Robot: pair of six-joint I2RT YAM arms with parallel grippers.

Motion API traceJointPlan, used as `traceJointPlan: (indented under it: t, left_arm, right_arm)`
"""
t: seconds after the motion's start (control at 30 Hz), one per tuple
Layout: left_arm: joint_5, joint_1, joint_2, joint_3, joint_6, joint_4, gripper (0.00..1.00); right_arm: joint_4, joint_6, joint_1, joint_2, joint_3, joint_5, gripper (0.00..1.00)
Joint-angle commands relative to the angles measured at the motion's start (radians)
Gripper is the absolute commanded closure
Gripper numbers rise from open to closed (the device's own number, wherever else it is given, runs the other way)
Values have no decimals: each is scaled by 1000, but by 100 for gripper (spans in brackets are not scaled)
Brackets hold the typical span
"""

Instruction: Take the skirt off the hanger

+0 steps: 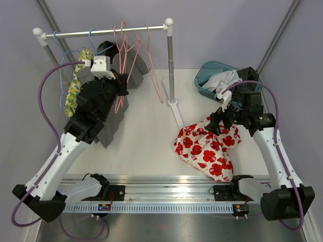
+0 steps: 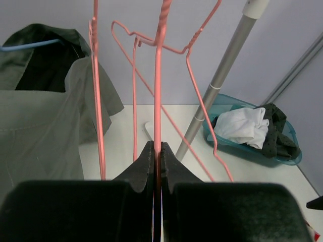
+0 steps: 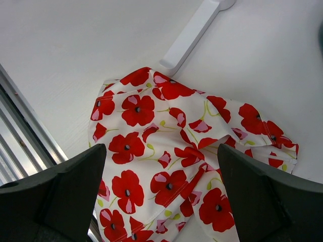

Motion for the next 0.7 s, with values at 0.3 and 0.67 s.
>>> traceJointPlan:
  t: [0.3, 0.67]
  left_arm:
    - [-56, 31, 217, 155, 45, 111, 100]
    - [33, 62, 228, 116, 2, 133, 85]
  right_arm:
    - [29, -10, -10, -23, -4, -43, 1]
    - [13, -27, -14, -20, -4, -57, 0]
